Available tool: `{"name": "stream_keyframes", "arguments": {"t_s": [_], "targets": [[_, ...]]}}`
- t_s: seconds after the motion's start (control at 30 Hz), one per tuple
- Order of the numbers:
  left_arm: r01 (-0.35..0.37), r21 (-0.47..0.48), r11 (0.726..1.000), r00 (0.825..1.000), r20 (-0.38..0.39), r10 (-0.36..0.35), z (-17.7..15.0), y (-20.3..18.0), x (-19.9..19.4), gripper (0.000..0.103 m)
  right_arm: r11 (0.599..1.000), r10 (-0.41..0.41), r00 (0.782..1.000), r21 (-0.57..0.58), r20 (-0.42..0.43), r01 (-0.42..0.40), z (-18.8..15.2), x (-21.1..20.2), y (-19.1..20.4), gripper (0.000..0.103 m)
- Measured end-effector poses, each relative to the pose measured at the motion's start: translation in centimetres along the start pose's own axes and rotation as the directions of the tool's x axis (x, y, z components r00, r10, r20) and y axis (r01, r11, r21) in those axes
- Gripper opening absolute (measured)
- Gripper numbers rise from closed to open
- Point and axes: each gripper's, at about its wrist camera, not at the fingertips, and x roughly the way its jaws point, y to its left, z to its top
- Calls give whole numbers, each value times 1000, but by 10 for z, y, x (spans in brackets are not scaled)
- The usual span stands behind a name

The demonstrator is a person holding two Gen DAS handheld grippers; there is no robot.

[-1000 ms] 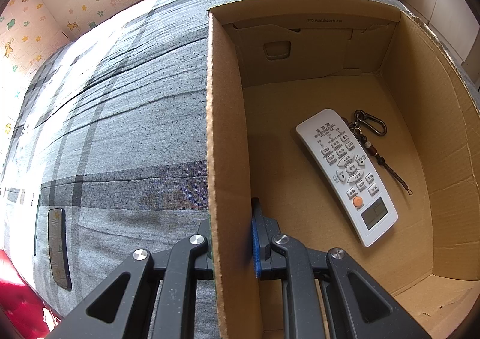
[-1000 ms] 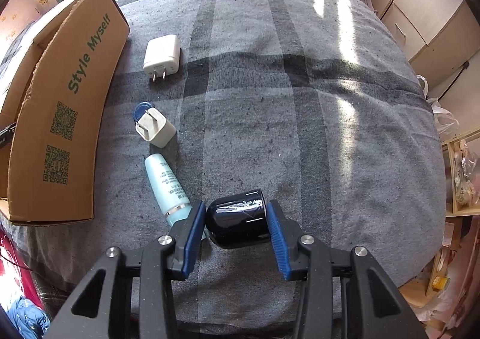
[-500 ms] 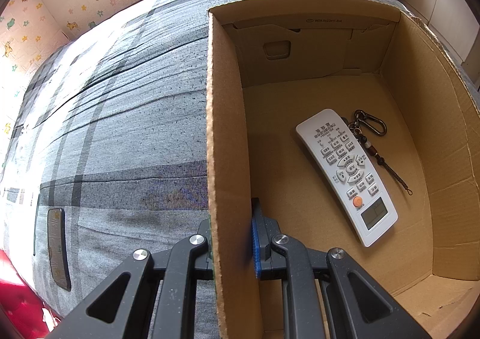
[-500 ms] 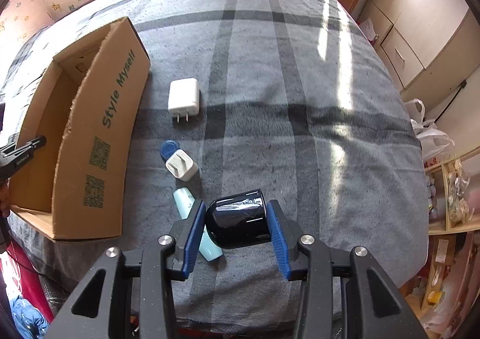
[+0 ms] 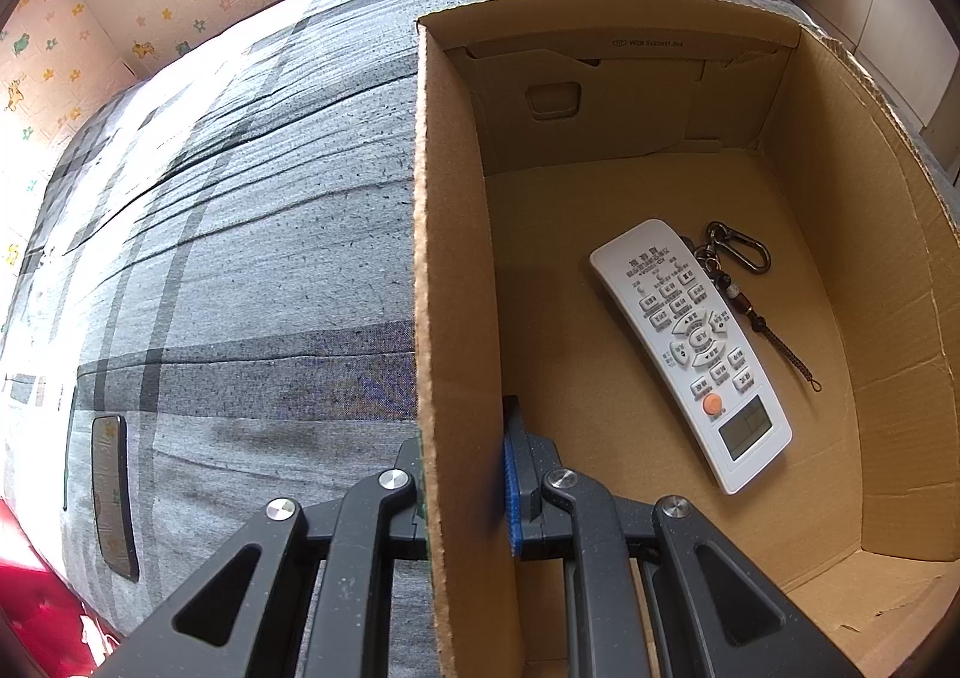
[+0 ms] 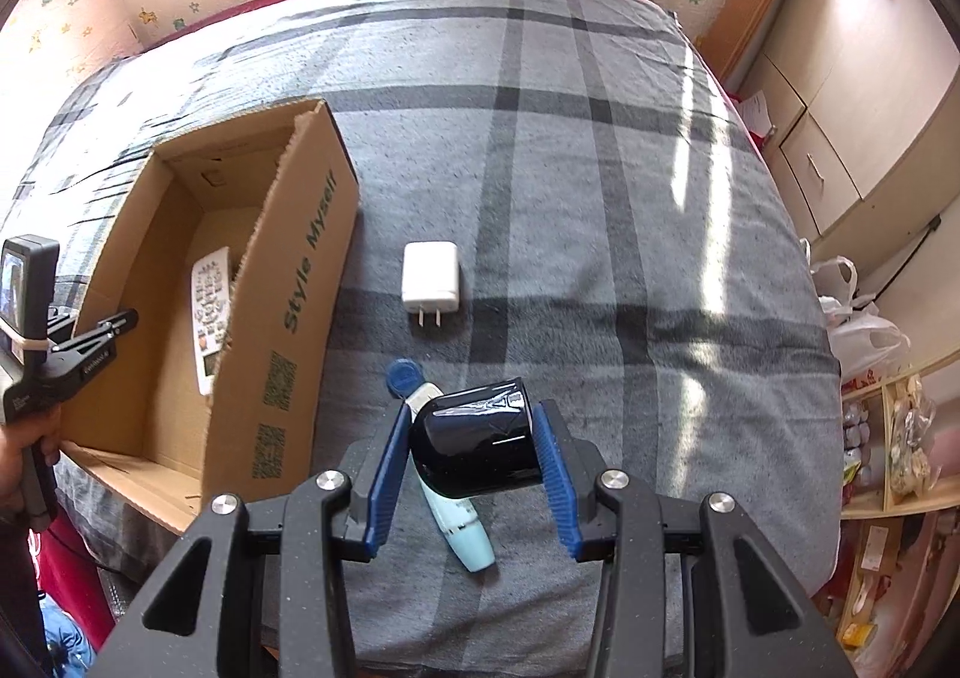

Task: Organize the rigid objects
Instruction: 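Lift the black cylinder and carry it over the box with the right tool, then lower the black cylinder into the box and open the right tool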

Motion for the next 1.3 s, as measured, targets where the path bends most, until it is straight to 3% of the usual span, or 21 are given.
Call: {"name": "stream_keyframes", "arguments": {"t_s": [0.73,1.3], "targets": [[13,-5,1000,1000,2,-13,1,2,-1,14,989,93,994,-119,52,-87,63,-2,82,45],[23,-11,1000,1000,2,-23,1,6,-3,14,972,149,989,-189,24,-142,97,29,145,45]]}}
